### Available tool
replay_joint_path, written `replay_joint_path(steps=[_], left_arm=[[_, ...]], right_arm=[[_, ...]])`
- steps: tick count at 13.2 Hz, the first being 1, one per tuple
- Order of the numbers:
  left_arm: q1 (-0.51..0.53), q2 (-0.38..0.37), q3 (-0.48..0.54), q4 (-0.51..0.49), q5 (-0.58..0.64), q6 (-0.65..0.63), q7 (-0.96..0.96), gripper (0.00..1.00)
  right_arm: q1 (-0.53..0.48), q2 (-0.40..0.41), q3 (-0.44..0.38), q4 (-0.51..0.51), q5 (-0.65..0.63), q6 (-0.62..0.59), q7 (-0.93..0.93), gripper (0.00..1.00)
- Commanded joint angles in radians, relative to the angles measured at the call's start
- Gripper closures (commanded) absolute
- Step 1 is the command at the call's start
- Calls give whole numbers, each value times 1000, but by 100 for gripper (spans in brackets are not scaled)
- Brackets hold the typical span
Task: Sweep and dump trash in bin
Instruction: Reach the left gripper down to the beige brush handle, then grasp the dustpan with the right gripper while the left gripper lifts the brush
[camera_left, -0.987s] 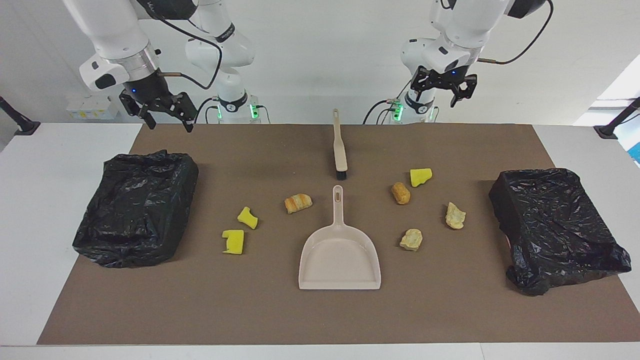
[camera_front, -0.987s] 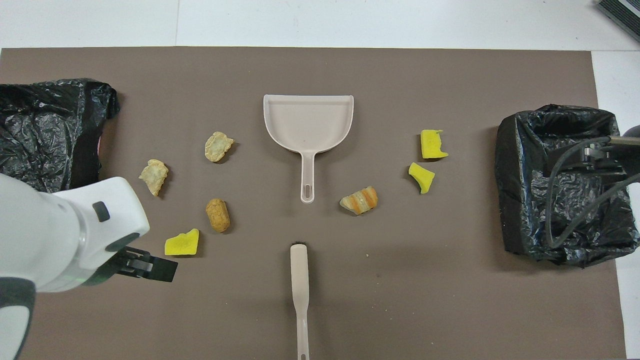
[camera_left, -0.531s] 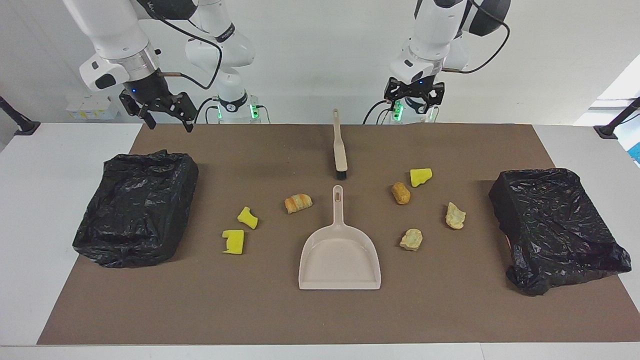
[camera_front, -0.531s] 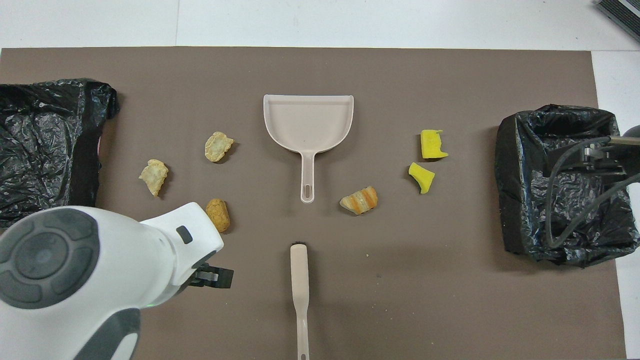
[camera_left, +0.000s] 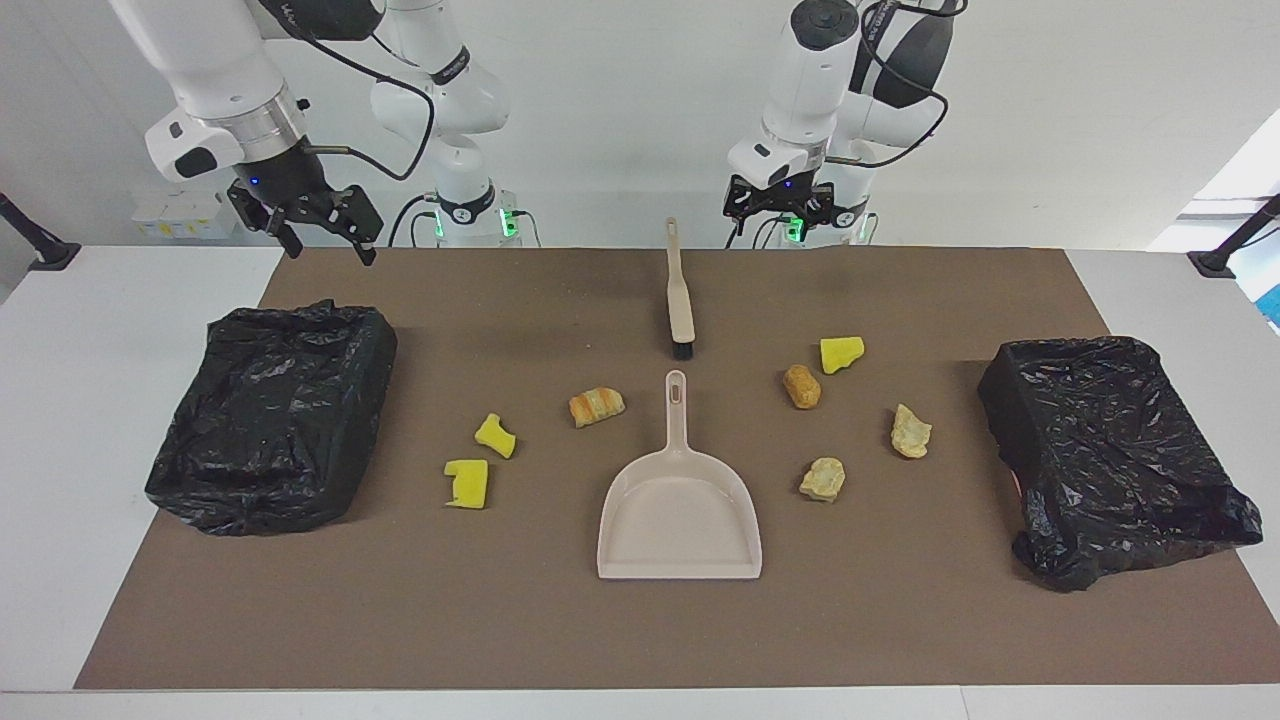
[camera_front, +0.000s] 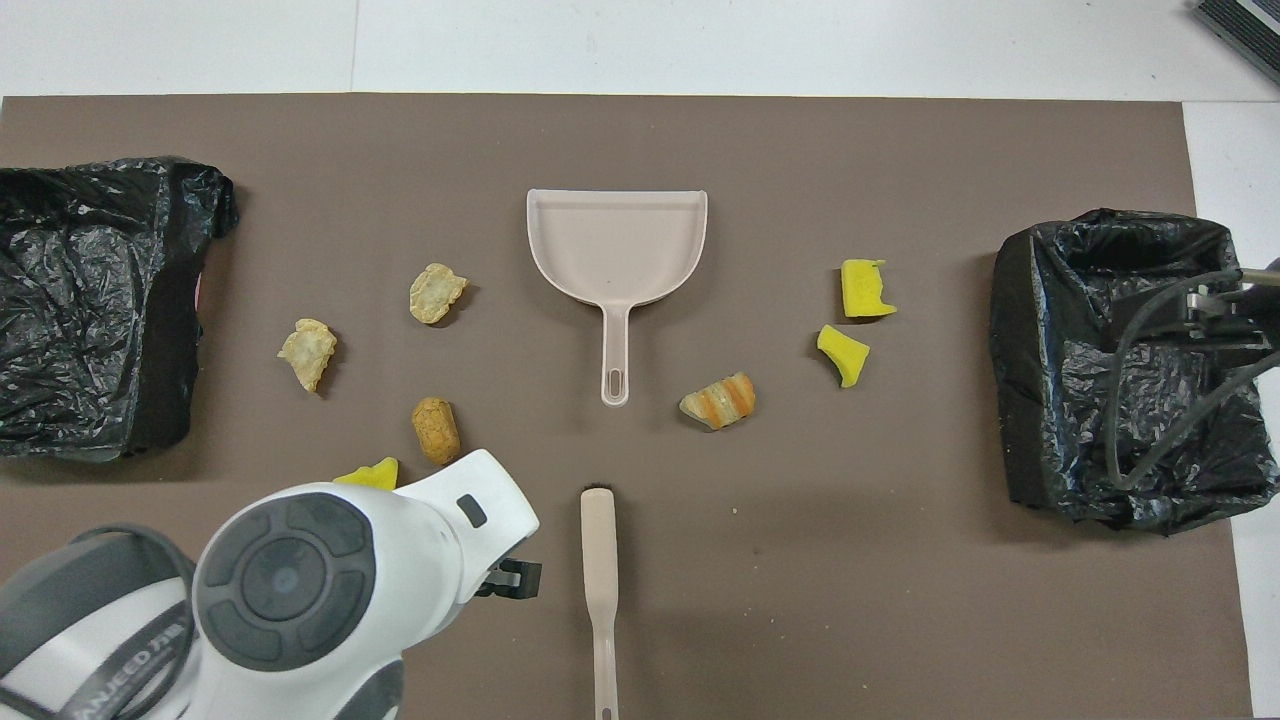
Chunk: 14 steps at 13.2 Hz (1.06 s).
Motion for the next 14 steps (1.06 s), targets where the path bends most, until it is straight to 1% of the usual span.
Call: replay_joint_path(steps=[1,2,4,6,8,10,12,14], left_arm=[[-62,-21,13,-99,-24,89,-39,0],[-90,-19,15,-122,-28,96,-56,0],[-165,13,15,-168,-28,146,-119,0],[-236,50,15,-203,-28,227,-217,0],[-289,62,15,-220,-31,283,-277,0],[-311,68,15,-229,-59,309,-305,0],[-340,117,15,-233,-68,347,-319,0],[-348,117,15,-259,-73,362,-319,0]], right_arm=[[-14,-28,2,-33,7,15,-20,0],[-14,-26,4,-35,5,26,-21,0],[3,-17,13,-32,8,57,-11,0],[8,35,24,-23,19,61,-8,0],[45,104,53,32,5,60,18,0],[92,156,53,59,7,77,125,0],[129,181,53,59,8,115,161,0],[138,190,61,51,22,161,199,0]])
